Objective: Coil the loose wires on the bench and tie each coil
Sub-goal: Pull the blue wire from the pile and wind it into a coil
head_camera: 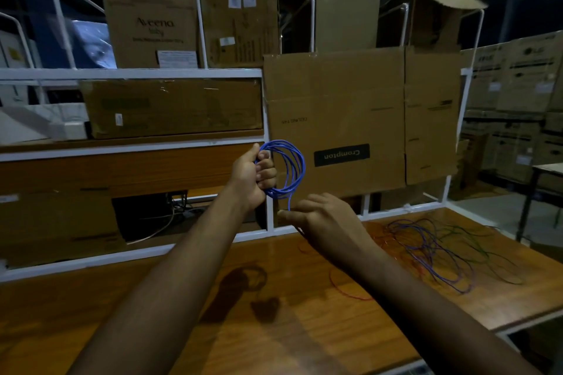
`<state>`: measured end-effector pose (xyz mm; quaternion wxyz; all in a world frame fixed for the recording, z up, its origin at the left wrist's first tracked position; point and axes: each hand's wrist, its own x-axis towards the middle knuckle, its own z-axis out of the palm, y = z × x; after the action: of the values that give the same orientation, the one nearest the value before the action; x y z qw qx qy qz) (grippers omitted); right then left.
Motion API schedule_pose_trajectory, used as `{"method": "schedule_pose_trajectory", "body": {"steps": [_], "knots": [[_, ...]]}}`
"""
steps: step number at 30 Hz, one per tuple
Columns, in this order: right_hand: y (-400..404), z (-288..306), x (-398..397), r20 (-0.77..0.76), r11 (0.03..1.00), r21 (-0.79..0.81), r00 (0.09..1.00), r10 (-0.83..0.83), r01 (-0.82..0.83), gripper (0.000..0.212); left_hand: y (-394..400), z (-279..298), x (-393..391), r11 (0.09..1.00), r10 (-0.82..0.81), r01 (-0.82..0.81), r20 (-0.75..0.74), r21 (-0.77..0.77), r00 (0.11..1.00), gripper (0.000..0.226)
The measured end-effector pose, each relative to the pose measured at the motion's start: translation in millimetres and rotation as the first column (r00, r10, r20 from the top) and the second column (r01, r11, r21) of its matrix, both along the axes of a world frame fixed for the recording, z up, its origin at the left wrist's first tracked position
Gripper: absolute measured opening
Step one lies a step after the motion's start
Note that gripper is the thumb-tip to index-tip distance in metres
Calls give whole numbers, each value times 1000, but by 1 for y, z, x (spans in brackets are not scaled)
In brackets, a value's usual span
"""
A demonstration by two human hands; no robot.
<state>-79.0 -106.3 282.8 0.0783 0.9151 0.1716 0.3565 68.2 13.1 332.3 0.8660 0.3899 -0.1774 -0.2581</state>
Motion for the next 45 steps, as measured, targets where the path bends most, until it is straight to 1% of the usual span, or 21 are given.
{"method": "schedule_pose_trajectory", "body": {"steps": [2, 4, 7, 9, 11, 12, 16, 21, 23, 25, 26, 28, 30, 33, 37, 41, 45], "knots": [[-1, 3, 0, 56, 996, -65, 996, 71, -67, 20, 1, 0, 0, 1000, 0, 0, 7, 12, 1000, 42], [-3, 6, 3, 2, 982, -130, 991, 136, -135, 20, 0, -2, 0, 1000, -10, 9, 14, 21, 1000, 42], [-7, 10, 11, -151, 962, -212, 978, 145, -175, 27, -1, -6, -1, 998, -53, 52, 24, 35, 998, 41], [-8, 12, 12, -180, 953, -244, 974, 138, -180, 28, -3, -10, -2, 996, -81, 80, 24, 49, 996, 41], [-7, 14, 11, -163, 953, -242, 976, 144, -181, 25, -3, -13, -3, 993, -97, 95, 24, 65, 995, 41], [-6, 15, 10, -143, 960, -206, 977, 161, -189, 23, -4, -15, -3, 993, -101, 99, 23, 71, 995, 41], [-4, 18, 6, -20, 976, 29, 976, 216, -216, 9, -3, -18, -4, 989, -141, 142, -10, 46, 990, 41], [-14, 11, -2, 53, 934, 267, 971, 234, -240, 4, 4, -16, -9, 972, -233, 233, -1, 38, 973, 40], [-25, 7, -5, 62, 882, 401, 968, 244, -248, 8, 10, -14, -8, 966, -259, 259, -14, 14, 966, 40], [-34, 3, -8, 93, 781, 564, 961, 261, -266, 5, 16, -14, -5, 954, -301, 300, -35, -21, 953, 41], [-37, 1, -9, 104, 729, 632, 962, 254, -261, 6, 18, -14, -5, 948, -318, 316, -42, -38, 947, 41], [-38, -2, -8, 124, 643, 722, 962, 243, -255, 7, 18, -14, -5, 949, -311, 308, -39, -63, 950, 41], [-32, -7, -5, 156, 595, 758, 960, 232, -267, 7, 13, -15, -8, 960, -271, 268, -27, -79, 962, 41], [-15, -15, 3, 189, 571, 775, 962, 200, -271, 10, 1, -16, -15, 966, -245, 243, -16, -88, 969, 39], [5, -23, 13, 209, 619, 750, 971, 113, -233, 14, -12, -16, -22, 969, -220, 214, -41, -120, 975, 42], [17, -21, 16, 263, 679, 702, 964, 34, -215, 10, -17, -15, -33, 978, -188, 189, 12, -90, 982, 44], [22, -15, 19, 266, 676, 718, 963, -42, -169, 12, -15, -14, -37, 983, -168, 171, 51, -73, 985, 44]]}}
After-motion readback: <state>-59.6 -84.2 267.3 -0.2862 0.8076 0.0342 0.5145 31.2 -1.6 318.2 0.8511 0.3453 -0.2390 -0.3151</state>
